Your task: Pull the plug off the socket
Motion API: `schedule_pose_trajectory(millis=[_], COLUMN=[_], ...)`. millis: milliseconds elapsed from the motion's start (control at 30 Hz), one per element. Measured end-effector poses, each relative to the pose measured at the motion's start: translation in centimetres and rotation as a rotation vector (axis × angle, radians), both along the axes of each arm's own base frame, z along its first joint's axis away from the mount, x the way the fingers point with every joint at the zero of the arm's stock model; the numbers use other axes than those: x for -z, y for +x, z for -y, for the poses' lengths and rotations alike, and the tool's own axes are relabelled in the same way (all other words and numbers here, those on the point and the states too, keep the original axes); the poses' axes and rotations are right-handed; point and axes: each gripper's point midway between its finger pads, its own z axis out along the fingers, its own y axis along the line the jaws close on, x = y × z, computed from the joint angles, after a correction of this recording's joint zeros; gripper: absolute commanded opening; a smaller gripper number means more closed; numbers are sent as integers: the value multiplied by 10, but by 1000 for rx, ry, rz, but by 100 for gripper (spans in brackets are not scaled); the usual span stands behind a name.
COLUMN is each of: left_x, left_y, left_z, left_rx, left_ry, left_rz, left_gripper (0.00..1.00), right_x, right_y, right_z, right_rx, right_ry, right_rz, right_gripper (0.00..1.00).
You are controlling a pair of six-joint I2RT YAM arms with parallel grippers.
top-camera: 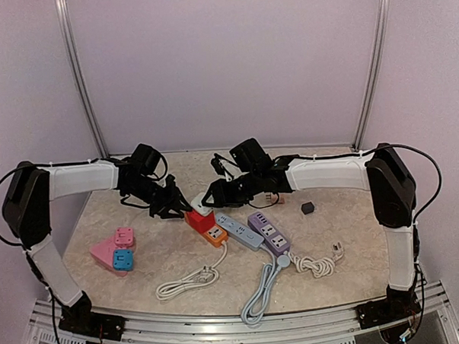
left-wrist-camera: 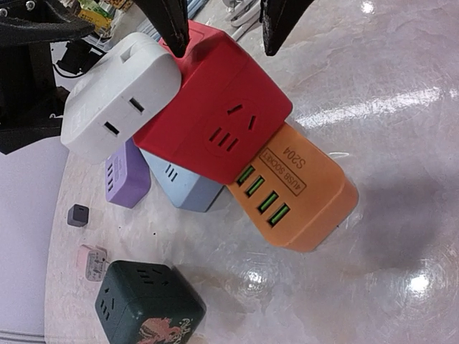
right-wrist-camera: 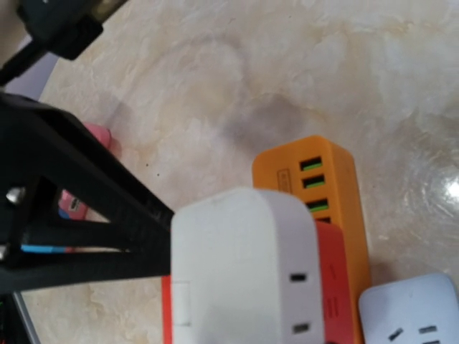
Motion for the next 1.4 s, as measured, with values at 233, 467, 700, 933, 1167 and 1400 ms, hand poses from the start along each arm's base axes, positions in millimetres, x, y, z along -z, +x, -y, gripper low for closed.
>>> schedule_pose_trajectory(millis=[233,467,700,933,1167,1400], left_x=[3,2,2,2,2,2], left_y=[-2,5,8,9,9,8], left_z=[6,11,15,17,22,26], left_rx=[13,12,18,21,30,38], left_ry=[2,-1,1,1,3,1], left_rz=[-6,-1,0,2,10,15], left_gripper=[24,20,19,19,19,19], right_x=[2,4,7,2,-21,-15], right_y=[1,6,5,6,-1,-6], right_z=[1,3,3,3,-12,-16], right_rx=[14,44,72,102,97,84], right_ry=[-3,-29,-74,-131,-139,-131], right_rz=[-4,24,61,111,182,154], right_gripper=[43,42,39,34,33,33])
